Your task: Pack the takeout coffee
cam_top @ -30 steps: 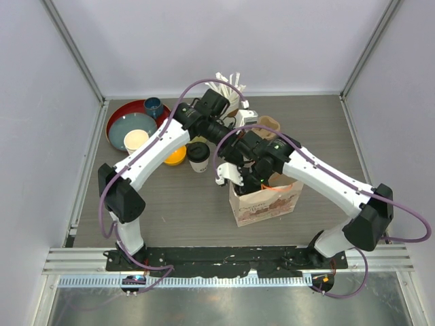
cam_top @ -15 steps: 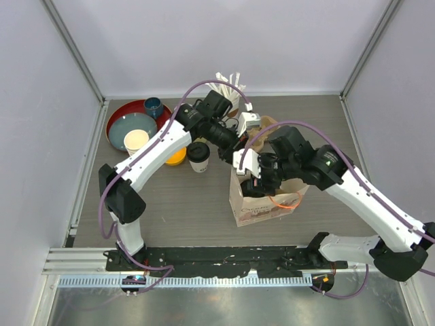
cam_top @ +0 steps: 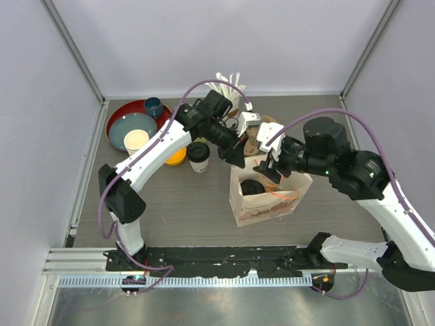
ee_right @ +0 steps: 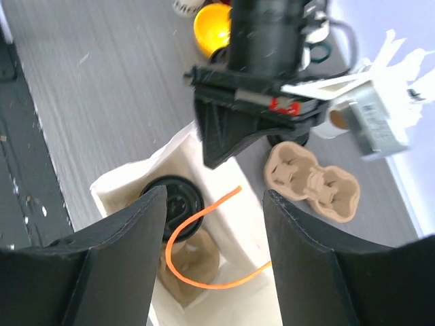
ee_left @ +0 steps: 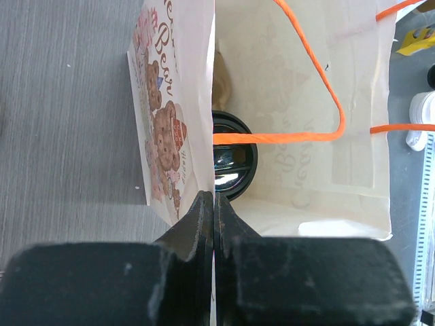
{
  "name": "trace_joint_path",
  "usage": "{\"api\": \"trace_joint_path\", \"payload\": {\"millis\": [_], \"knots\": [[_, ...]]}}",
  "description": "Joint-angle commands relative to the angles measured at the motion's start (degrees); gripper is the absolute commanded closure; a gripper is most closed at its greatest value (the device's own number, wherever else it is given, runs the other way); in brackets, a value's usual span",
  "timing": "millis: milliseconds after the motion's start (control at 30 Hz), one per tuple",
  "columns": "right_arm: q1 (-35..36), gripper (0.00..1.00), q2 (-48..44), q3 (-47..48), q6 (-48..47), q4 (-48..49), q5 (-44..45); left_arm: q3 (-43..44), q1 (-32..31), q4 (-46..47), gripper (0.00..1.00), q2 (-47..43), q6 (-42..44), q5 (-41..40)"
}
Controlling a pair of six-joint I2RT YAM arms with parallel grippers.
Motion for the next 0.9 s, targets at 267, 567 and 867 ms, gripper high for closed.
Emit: {"api": "trace_joint_path", "payload": {"millis": [267, 567, 867], "knots": [[-0.08, 0.35, -0.13, 6.52, 14.66, 11.27, 11.14, 2.66, -0.19, 0.22, 0.81, -3.38, 0.23, -3.4], [-0.08, 0.35, 2.42, 8.01, 16.24, 10.83, 11.85, 2.75, -0.19, 3.03, 0.5, -7.51, -2.23, -7.53], [-0.08, 0.32, 4.44, 11.44, 19.15, 10.92, 10.89, 2.66, 0.33, 4.44, 0.19, -13.4, -4.34, -14.2]]}}
